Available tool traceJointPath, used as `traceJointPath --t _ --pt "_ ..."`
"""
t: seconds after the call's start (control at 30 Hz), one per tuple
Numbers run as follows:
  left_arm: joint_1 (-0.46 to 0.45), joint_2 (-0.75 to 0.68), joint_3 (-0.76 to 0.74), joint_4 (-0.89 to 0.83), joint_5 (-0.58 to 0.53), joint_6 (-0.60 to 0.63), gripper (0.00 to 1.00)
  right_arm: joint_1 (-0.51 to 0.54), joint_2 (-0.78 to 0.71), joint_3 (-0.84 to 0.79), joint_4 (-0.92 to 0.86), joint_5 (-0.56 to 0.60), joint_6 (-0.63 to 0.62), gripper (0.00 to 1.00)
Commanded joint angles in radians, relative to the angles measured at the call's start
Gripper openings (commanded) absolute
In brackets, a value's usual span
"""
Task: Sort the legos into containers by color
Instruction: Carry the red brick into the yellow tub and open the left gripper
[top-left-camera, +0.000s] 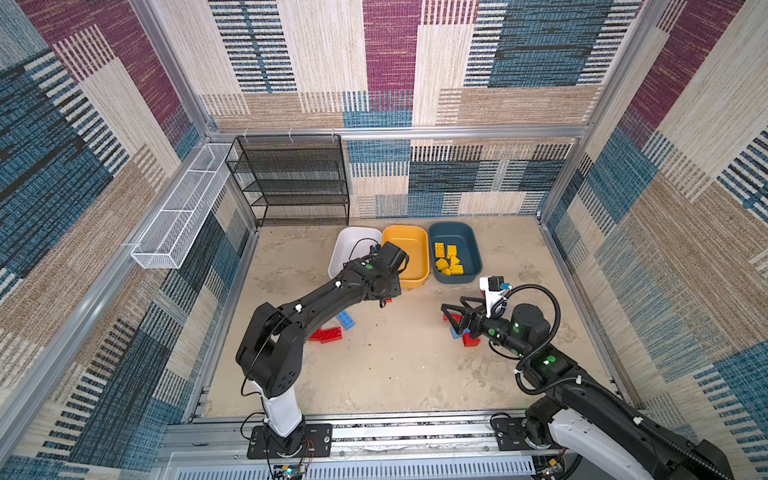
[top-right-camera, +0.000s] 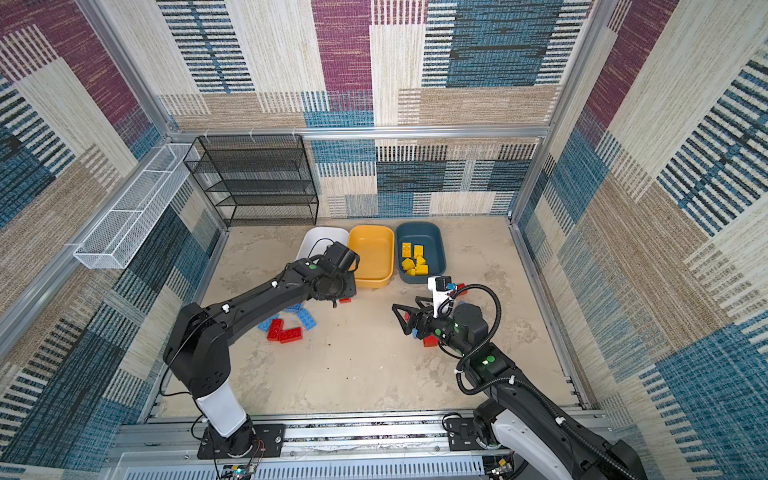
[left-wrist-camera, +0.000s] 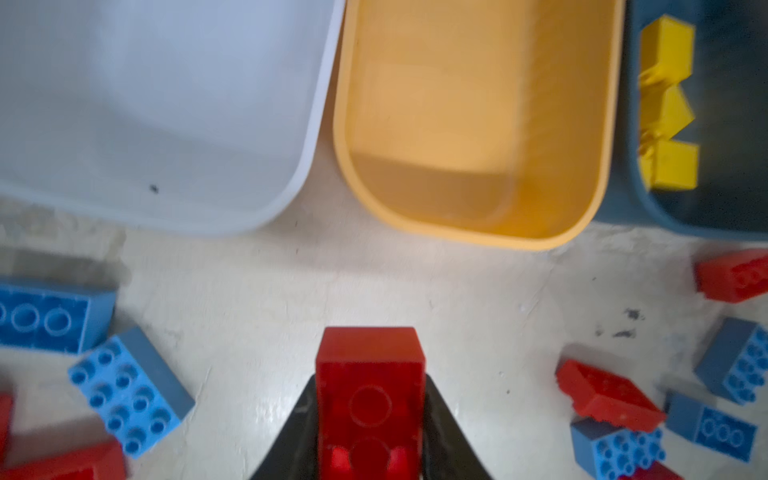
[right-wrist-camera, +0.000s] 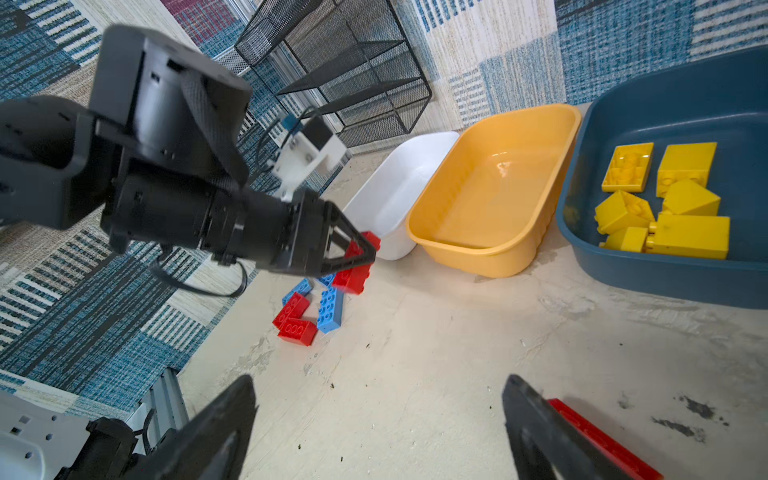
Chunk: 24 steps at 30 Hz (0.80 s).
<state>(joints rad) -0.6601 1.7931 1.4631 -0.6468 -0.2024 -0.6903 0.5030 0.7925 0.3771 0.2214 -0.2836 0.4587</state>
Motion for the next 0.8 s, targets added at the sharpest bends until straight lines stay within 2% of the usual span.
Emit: traceJointPath --t 0.0,0.17,0.27,0.4,0.63,0.77 --pt "0.035 0.083 0.164 -0.08 0.078 0.151 0.3 0.0 0.01 0.022 0.014 0.024 0.009 0.93" --pt "0.092 0.29 0.47 -0.164 0.188 0.236 0.31 0.0 0.043 0.048 -0.037 0.054 -0.003 0.94" --pt "0.106 0.435 0.686 -0.24 0.198 0.279 0.31 0.0 0.065 0.066 -0.076 0.083 -0.011 0.94" --pt "0.129 0.575 0.865 -0.277 0.208 0.283 0.32 0.0 0.098 0.091 -0.131 0.107 -0.014 0.93" --pt "0.142 0.652 0.942 -0.258 0.22 0.327 0.37 0.0 0.119 0.12 -0.215 0.154 -0.038 0.94" --pt "0.142 0.661 0.958 -0.27 0.241 0.345 0.51 -0.001 0.136 0.141 -0.278 0.217 -0.044 0.94"
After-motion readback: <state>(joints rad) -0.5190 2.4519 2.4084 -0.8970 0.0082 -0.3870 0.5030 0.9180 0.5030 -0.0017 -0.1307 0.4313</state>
